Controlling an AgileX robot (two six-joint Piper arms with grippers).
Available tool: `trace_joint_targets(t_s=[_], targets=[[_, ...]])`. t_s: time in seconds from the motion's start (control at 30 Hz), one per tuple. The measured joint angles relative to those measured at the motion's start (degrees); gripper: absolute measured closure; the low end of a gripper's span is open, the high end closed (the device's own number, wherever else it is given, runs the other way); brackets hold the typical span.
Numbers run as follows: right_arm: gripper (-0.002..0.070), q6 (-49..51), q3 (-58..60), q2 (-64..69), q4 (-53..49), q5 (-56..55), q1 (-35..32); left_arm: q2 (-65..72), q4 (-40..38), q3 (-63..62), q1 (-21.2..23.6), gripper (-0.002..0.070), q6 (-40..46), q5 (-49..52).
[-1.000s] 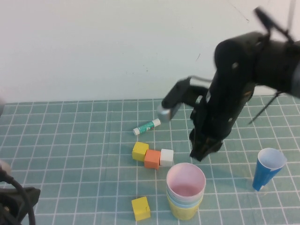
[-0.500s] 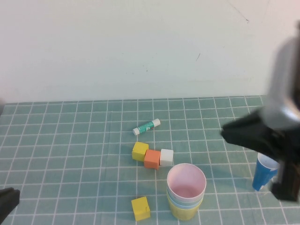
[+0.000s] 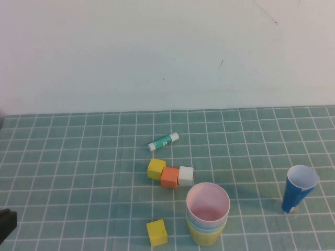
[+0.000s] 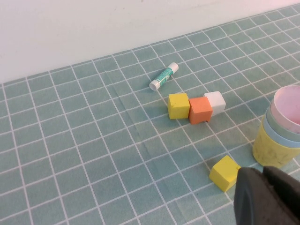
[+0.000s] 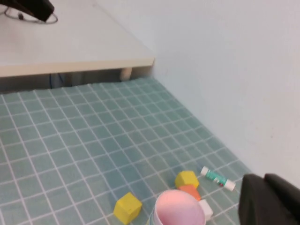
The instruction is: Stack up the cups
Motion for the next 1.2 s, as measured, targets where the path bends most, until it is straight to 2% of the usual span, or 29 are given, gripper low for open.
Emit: trace_joint_targets(t_s=[0.17, 0.63, 0.73, 0.87, 1.0, 1.1, 1.2], targets=[[0.0678, 0.0, 1.9, -5.3, 0.0, 0.1, 0.0, 0.0, 0.0, 0.0, 0.0, 0.0678, 0.0, 0.0], [0.0678, 0.1, 7.3, -5.9, 0.7, 3.9, 0.0, 0.0, -0.1, 0.0, 0.0, 0.0678, -0.3, 0.0], [0.0678, 0.9, 9.3, -5.9, -2.9, 3.6, 0.0, 0.0, -0.1, 0.0, 0.0, 0.0678, -0.3, 0.0], [0.0678, 10.6, 13.3, -5.9, -7.9, -2.1, 0.0, 0.0, -0.1, 0.0, 0.0, 0.0677, -0.5, 0.0], [0.0678, 18.0, 20.5, -6.4, -15.2, -13.7, -0.7, 0.0, -0.1, 0.0, 0.0, 0.0677, -0.6, 0.0], [0.0678, 23.6, 25.2, -9.8, -17.2, -14.8, -4.3, 0.0, -0.1, 0.0, 0.0, 0.0677, -0.6, 0.0], [0.0678, 26.7, 27.7, -14.7, -18.0, -12.0, -11.4, 0.0, -0.1, 0.0, 0.0, 0.0677, -0.6, 0.0]])
